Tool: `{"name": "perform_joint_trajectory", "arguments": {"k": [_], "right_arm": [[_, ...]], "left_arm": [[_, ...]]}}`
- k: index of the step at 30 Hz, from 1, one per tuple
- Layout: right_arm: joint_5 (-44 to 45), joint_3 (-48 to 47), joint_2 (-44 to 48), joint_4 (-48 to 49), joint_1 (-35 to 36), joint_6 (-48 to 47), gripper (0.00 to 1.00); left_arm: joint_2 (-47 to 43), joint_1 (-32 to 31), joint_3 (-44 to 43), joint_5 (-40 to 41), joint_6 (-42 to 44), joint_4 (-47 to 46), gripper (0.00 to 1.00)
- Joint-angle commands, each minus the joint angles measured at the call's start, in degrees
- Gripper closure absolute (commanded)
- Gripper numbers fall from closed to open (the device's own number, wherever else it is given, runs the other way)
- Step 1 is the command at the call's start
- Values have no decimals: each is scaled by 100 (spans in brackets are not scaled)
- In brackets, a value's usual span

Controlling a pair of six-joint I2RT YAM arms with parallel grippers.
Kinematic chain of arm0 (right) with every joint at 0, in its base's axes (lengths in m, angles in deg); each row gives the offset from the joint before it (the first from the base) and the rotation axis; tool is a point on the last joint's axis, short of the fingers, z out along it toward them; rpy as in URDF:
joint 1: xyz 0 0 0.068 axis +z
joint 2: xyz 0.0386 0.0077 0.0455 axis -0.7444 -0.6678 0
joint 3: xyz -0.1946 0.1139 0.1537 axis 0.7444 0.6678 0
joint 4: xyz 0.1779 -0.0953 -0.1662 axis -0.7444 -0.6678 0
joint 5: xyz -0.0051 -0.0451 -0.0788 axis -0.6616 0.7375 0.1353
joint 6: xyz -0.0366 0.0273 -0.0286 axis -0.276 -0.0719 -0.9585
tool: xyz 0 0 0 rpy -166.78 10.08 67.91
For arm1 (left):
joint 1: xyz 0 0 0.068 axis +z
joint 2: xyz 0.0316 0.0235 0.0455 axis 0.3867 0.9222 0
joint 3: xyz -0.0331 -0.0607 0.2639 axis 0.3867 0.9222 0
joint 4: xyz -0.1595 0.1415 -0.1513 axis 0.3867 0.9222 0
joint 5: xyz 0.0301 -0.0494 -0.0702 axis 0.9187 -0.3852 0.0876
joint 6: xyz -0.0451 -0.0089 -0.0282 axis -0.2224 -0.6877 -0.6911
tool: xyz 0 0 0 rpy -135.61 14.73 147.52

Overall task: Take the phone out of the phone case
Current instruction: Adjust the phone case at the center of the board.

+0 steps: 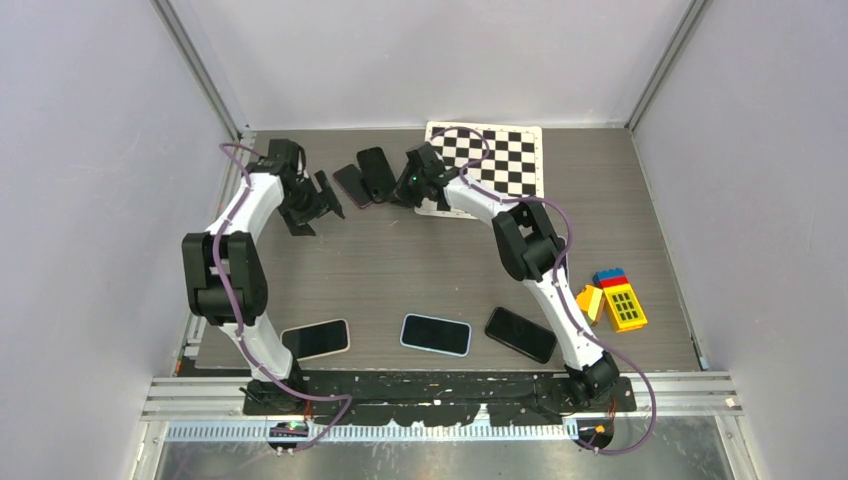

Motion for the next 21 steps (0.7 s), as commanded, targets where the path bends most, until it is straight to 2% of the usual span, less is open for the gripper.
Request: {"name": "perform_joint_trajectory", "arguments": {"k": [1, 8, 18, 20, 21], "right_arm": [[450, -478, -162, 56, -99, -642, 80], [270, -530, -245, 282, -375, -1284, 82], [-35, -431, -222, 861, -504, -978, 91], [-178, -459, -228, 986, -511, -873, 86], [-246, -451, -214, 1026, -512, -787, 76]], "left_arm": [[-184, 185, -149, -26, 247, 159, 17], [-351, 185, 40, -75, 332, 352, 18], [-570, 185, 329, 32, 301, 423, 18], [-605, 185, 342, 67, 302, 435, 17], [-619, 185, 347, 109, 289, 436, 17]]}}
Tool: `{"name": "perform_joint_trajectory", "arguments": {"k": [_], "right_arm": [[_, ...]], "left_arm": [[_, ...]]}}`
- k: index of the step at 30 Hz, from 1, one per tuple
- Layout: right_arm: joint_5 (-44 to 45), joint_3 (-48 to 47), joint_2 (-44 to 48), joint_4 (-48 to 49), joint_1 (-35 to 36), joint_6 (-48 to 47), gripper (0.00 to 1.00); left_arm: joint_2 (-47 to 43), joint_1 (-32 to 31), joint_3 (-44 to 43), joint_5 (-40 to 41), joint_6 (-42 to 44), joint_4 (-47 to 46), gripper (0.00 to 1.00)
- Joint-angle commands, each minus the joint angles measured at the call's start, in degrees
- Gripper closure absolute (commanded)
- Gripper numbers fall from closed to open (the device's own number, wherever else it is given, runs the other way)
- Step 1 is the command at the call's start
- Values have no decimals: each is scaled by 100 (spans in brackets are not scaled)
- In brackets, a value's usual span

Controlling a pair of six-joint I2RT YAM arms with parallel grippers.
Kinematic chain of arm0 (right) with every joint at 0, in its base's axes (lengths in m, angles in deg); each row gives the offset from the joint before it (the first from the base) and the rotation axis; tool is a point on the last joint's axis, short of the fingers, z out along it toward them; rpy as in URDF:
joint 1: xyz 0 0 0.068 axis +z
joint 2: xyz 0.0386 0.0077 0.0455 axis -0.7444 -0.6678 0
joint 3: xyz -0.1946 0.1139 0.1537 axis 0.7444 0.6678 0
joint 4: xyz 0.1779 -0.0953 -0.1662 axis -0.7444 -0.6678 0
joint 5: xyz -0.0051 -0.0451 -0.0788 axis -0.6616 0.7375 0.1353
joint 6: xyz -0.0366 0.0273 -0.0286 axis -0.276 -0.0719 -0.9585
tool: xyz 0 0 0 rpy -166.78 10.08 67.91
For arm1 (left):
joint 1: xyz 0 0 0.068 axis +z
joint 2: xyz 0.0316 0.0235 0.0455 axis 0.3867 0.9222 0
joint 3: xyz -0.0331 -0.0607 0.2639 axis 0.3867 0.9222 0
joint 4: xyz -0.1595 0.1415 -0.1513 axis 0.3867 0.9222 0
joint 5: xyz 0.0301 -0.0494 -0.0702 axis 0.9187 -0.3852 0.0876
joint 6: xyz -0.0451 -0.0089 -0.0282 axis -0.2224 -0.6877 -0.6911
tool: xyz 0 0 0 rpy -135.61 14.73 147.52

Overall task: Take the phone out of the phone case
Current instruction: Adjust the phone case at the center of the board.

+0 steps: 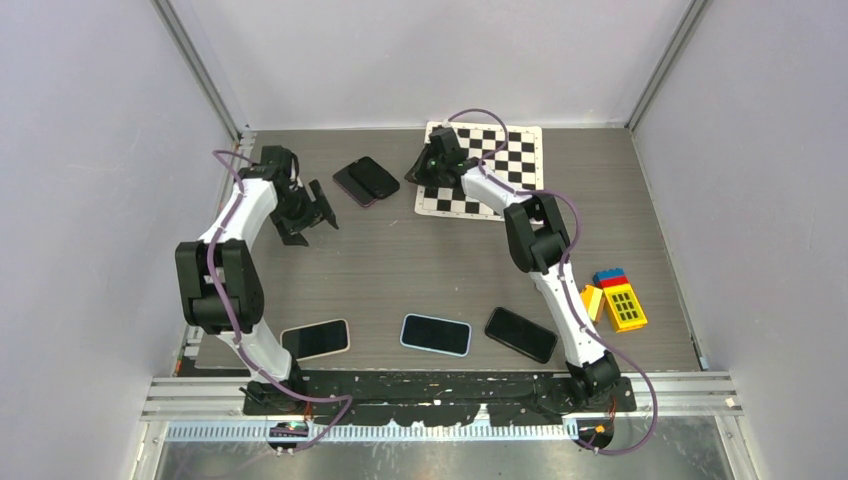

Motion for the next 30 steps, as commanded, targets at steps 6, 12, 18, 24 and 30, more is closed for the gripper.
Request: {"name": "perform_joint_trajectory", "arguments": {"k": [6, 12, 18, 24, 30], "right_arm": [[-377, 276, 235, 523, 90, 802, 52], [-426, 240, 101, 183, 155, 1174, 49], [-443, 27, -148, 0, 273, 1301, 49], [-458, -367, -445, -258, 338, 1368, 63], [-277, -302, -399, -87, 340, 1092, 89]], "left_arm": [[-396, 15, 79, 243, -59, -15, 17], [-494, 15, 153, 323, -131, -101, 17], [-553, 15, 211, 381, -131, -117, 17], [-613, 15, 281, 418, -158, -136, 17], [-677, 15, 327, 463, -159, -140, 17]]}}
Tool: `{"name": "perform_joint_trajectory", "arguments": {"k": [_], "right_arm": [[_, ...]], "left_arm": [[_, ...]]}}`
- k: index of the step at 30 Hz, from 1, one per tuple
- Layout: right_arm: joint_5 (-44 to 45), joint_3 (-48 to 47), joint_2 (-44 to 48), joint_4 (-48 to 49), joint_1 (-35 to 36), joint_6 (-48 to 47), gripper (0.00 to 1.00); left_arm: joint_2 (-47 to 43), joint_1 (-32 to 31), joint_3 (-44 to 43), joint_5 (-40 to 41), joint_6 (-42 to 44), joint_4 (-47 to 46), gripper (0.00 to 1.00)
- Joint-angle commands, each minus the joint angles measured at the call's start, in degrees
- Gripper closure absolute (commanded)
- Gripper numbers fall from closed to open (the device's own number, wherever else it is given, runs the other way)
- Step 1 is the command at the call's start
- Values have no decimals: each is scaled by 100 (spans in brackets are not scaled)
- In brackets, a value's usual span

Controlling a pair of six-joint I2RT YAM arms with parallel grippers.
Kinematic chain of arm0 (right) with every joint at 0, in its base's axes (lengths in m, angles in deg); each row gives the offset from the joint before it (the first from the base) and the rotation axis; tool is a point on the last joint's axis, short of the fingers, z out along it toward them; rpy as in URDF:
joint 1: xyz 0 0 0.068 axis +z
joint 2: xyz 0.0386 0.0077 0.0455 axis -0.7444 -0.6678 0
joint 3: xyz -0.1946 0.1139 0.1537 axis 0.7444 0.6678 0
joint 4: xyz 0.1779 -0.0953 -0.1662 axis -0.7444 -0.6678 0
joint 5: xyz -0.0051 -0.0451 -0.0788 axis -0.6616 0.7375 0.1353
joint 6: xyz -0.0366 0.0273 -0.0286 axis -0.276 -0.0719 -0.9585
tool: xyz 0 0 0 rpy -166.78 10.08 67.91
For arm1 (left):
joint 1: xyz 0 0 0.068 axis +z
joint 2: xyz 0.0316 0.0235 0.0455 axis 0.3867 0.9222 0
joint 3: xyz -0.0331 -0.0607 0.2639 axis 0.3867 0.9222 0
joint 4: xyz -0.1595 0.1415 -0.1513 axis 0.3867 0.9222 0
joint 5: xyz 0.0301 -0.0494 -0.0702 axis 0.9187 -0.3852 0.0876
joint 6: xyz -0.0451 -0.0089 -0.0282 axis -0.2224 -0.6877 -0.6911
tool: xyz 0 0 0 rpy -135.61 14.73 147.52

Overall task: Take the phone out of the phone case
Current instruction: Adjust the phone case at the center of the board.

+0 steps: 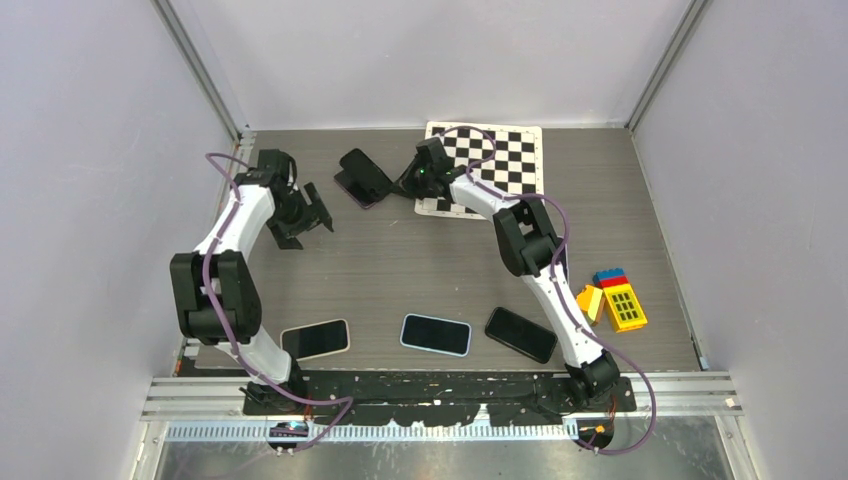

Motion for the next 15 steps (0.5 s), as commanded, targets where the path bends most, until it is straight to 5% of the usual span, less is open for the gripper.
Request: {"name": "perform_joint_trajectory", "arguments": {"k": [1, 4, 15], "right_arm": [[142, -87, -42, -26, 39, -263, 91], [151, -59, 27, 331, -9, -295, 99], [330, 412, 556, 1197, -330, 75, 99]], "left_arm": [[-299, 15, 38, 111, -24, -119, 17], [-333, 15, 63, 133, 1, -105, 17], [-371, 19, 117, 154, 20, -92, 17]]}}
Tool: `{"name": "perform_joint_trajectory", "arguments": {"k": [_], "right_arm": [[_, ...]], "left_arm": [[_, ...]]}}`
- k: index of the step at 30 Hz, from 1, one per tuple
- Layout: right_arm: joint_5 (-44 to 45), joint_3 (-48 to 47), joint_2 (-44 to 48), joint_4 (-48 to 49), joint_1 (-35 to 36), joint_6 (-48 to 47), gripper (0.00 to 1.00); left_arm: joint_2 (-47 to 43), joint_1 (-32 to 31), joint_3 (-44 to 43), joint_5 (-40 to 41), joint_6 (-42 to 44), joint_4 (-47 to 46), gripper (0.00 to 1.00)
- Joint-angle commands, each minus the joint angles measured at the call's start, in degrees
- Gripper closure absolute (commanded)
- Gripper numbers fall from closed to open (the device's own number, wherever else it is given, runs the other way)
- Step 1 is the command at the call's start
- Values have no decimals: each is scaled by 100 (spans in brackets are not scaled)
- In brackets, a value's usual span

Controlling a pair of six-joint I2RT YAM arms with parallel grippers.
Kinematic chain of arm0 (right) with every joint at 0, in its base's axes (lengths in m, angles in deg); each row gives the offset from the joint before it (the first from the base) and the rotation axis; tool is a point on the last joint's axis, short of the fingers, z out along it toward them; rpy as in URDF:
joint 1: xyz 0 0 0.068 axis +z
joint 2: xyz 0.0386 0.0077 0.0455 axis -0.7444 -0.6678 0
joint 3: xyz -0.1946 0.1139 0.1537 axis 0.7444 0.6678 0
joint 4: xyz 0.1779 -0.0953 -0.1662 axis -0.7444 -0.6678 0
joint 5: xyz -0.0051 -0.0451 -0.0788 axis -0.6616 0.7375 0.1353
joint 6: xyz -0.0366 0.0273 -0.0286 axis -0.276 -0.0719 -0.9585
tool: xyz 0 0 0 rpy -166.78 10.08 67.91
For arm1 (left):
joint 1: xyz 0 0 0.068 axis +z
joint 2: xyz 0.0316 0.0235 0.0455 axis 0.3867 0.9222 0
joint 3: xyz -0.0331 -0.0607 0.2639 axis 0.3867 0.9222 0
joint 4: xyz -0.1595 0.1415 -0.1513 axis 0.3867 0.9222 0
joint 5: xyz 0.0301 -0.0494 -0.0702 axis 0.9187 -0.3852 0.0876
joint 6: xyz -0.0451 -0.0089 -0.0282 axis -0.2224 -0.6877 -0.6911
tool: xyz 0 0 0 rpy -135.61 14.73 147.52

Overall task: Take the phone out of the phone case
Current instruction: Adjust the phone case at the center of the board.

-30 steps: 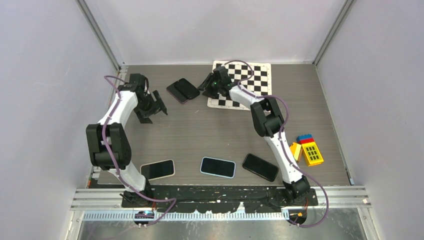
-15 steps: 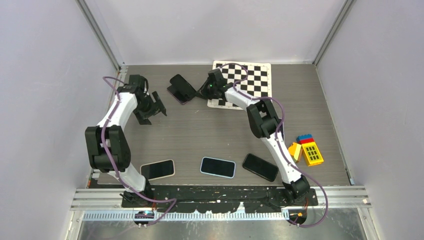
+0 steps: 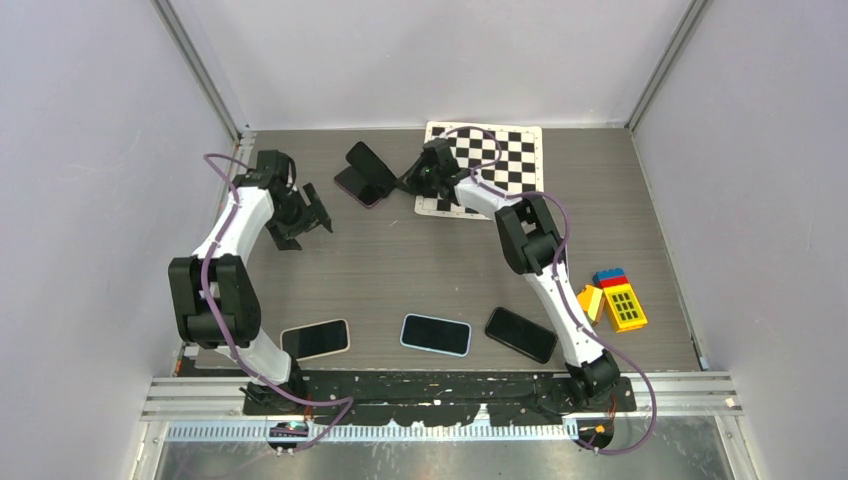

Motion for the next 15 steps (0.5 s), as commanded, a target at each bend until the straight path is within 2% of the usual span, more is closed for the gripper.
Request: {"name": "perform_joint_trajectory", "arguments": {"k": [1, 6, 11, 15], "right_arm": [[314, 75, 564, 468, -187, 88, 99], [517, -38, 507, 27, -210, -151, 99], [584, -10, 464, -10, -203, -235, 99], [773, -441, 319, -428, -178, -483, 98]], "left_arm": [[-221, 15, 37, 80, 19, -95, 17], [-200, 15, 24, 70, 16, -97, 17], [-163, 15, 26, 70, 21, -85, 17], [-151, 15, 37, 60, 18, -91, 17]]}}
